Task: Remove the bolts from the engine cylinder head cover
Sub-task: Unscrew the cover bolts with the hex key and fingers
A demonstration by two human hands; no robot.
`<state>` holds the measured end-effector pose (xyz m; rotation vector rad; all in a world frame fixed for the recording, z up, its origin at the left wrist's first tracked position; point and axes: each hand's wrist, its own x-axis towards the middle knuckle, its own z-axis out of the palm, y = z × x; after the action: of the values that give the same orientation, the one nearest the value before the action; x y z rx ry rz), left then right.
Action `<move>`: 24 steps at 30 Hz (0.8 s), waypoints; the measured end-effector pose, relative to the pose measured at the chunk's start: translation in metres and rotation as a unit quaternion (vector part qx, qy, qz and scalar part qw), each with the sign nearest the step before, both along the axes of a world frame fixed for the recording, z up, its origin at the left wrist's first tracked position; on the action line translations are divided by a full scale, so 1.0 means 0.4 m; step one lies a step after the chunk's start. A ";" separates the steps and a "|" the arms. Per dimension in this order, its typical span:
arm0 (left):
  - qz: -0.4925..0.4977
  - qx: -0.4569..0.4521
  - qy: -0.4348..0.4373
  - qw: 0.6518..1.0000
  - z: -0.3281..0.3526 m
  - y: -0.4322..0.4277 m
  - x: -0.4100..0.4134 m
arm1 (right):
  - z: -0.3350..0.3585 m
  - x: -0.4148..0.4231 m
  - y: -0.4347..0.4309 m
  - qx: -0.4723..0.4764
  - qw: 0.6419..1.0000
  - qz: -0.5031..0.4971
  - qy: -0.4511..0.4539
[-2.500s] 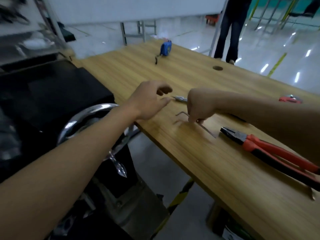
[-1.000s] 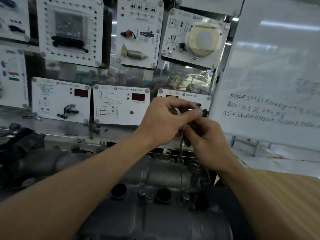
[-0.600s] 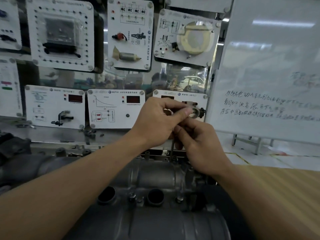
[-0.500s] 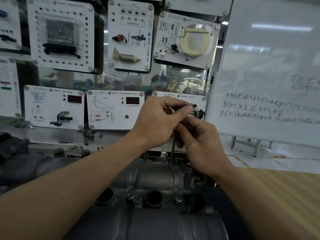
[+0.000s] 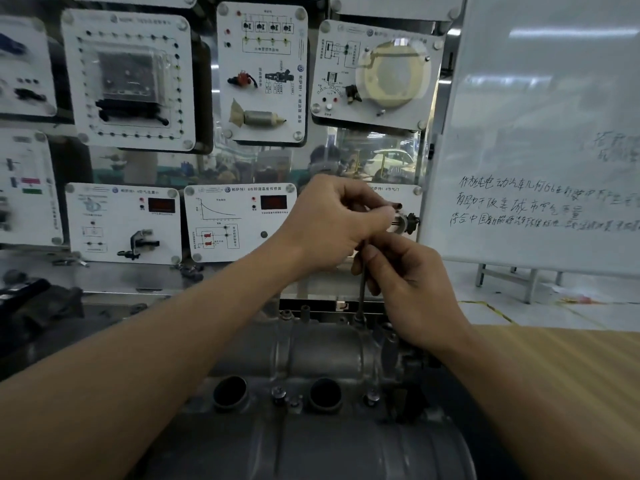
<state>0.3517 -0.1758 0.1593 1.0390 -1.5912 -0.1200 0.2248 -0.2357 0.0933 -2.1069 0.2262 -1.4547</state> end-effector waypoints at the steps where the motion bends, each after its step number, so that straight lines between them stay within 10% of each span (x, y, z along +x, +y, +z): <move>1: 0.001 0.021 -0.017 1.000 0.015 -0.002 -0.004 | 0.000 -0.001 0.002 0.011 1.000 0.006 -0.002; 6: 0.036 0.089 -0.044 0.994 0.031 -0.022 -0.043 | -0.011 -0.007 0.006 0.044 0.998 0.038 -0.003; 13: -0.116 0.239 0.255 0.930 0.017 -0.018 0.000 | -0.012 -0.004 0.010 0.100 0.993 0.055 -0.017; 24: -0.333 0.249 0.202 0.886 -0.007 0.000 0.058 | -0.011 -0.013 -0.001 0.090 0.995 0.035 0.020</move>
<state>0.3750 -0.1757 0.1566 0.7213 -1.4873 -1.1930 0.2195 -0.2363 0.0890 -1.9796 0.2852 -1.3016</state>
